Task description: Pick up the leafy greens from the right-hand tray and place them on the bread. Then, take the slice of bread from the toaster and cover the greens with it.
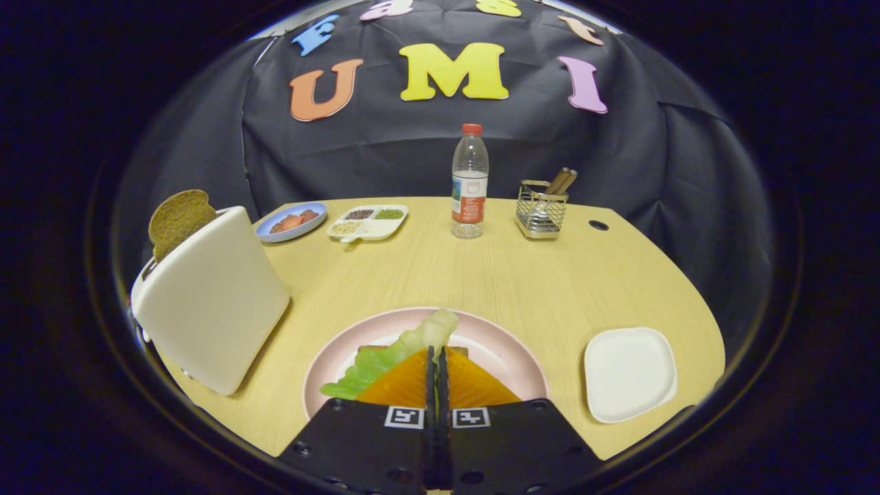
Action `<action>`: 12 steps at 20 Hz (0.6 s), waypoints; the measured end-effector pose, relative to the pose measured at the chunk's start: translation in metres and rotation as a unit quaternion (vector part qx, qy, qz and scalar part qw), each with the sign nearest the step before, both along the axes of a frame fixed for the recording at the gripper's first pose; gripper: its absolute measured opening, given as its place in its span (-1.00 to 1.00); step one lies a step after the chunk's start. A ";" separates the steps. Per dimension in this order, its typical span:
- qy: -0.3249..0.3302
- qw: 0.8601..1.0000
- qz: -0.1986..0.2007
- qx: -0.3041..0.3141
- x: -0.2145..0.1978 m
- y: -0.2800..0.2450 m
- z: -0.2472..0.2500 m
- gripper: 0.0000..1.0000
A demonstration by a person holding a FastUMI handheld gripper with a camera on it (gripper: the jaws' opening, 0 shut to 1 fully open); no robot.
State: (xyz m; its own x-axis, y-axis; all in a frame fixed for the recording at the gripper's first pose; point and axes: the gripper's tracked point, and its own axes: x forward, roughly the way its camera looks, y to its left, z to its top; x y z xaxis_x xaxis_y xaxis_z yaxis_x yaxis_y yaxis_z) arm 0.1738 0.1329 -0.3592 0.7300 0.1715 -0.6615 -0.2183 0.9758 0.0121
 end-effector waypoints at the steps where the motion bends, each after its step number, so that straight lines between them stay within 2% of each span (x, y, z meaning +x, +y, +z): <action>1: 0.002 1.000 -0.004 -0.003 0.003 -0.004 0.000 -0.97; 8: -0.012 0.999 -0.031 0.000 -0.005 -0.023 0.027 0.71; 11: -0.025 0.999 -0.034 0.005 -0.011 -0.021 0.054 0.94; 12: -0.033 0.999 -0.030 0.011 -0.012 -0.016 0.064 0.93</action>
